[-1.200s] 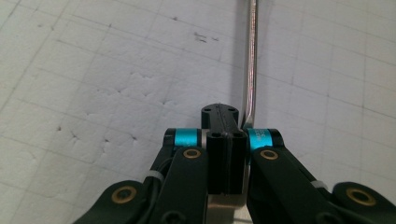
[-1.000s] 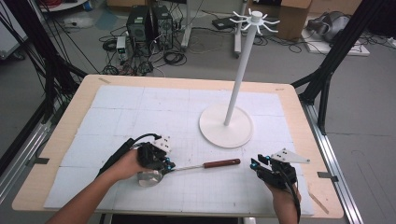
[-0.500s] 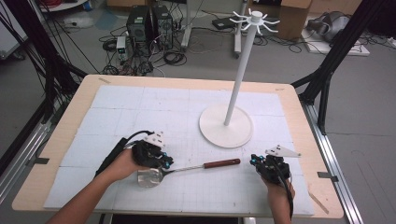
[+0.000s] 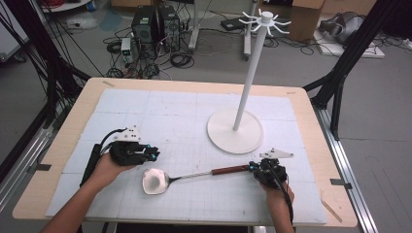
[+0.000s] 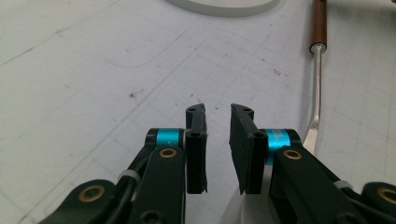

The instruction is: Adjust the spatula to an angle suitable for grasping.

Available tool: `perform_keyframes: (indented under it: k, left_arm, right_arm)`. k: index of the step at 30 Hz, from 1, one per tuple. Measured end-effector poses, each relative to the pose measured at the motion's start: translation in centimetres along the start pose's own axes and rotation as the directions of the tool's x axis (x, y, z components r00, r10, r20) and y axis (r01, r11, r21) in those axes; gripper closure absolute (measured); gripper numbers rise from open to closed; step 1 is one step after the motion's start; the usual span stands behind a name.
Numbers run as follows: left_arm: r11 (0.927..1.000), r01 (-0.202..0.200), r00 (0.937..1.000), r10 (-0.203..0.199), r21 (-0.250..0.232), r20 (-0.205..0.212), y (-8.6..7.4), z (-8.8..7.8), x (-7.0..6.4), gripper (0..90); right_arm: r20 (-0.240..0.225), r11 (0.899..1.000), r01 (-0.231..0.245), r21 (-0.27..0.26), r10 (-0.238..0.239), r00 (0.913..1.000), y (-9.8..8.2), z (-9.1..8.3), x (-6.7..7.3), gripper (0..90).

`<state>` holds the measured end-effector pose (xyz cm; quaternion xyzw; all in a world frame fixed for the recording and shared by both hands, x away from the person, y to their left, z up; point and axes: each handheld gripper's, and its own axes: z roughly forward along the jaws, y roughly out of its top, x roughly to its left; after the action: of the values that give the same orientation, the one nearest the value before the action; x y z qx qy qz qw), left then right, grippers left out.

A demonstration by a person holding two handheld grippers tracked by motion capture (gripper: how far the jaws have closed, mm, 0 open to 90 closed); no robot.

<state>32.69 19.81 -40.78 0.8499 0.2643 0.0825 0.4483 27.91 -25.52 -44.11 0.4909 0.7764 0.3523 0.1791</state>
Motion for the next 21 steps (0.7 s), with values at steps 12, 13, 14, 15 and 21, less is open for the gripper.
perform_keyframes:
  k: [12,13,14,15,21]
  left_arm:
    - [0.9976,0.042,0.9976,-0.045,-0.056,-0.053,-1.4,-2.4,0.9,71.4]
    - [0.997,0.045,0.9971,-0.048,-0.064,-0.058,-1.5,-2.6,0.9,71.1]
    - [0.9968,0.043,0.9969,-0.047,-0.067,-0.062,-1.6,-2.9,0.9,71.1]
    - [0.9965,0.041,0.9967,-0.046,-0.072,-0.067,-1.7,-3.1,0.9,71.1]
    - [0.9941,0.054,0.9951,-0.061,-0.094,-0.077,-2.3,-4.2,0.9,70.5]
  right_arm:
    - [-0.063,1.0,0.014,0.007,-0.014,0.9979,0.8,1.4,2.6,89.7]
    - [-0.073,1.0,0.02,0.011,-0.019,0.9972,1.2,1.8,3.3,89.7]
    - [-0.073,1.0,0.02,0.011,-0.019,0.9972,1.2,1.8,3.3,89.7]
    - [-0.078,1.0,0.02,0.009,-0.019,0.9968,1.4,2.2,3.7,89.7]
    - [-0.087,1.0,0.001,0.005,-0.001,0.9962,1.9,2.9,4.5,89.7]
